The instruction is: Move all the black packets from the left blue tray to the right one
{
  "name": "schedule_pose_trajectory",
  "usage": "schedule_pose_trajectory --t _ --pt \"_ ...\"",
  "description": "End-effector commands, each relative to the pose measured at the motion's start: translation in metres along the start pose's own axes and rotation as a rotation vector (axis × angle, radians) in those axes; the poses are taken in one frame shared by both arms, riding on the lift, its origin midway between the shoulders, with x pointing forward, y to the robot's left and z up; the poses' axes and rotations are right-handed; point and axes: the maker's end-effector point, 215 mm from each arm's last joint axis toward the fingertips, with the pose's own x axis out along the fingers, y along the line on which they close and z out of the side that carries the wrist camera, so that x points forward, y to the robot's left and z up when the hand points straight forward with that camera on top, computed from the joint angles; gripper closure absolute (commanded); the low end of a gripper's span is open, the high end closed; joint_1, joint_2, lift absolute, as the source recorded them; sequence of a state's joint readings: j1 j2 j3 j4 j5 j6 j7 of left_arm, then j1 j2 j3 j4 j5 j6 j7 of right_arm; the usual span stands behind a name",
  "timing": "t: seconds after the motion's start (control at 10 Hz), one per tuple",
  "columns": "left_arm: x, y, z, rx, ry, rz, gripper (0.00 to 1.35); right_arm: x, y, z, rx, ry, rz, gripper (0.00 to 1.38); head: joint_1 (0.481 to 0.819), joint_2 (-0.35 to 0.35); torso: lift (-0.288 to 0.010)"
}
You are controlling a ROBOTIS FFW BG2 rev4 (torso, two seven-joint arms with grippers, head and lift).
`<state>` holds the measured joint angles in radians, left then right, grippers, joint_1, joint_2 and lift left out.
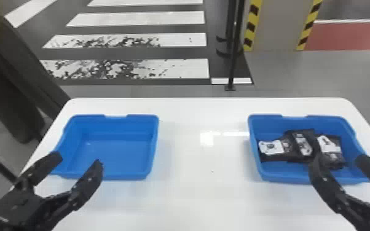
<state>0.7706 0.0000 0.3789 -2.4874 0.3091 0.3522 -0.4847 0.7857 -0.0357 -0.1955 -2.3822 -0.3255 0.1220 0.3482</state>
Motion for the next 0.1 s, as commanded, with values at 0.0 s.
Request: schedule_pose_trajectory --t 0.0 --pt "-0.0001 0.0001 0.0003 -0.001 -0.002 0.001 0.13 0.0001 0.0001 -0.0001 0.001 0.0 0.001 0.13 0.695 0.062 -0.14"
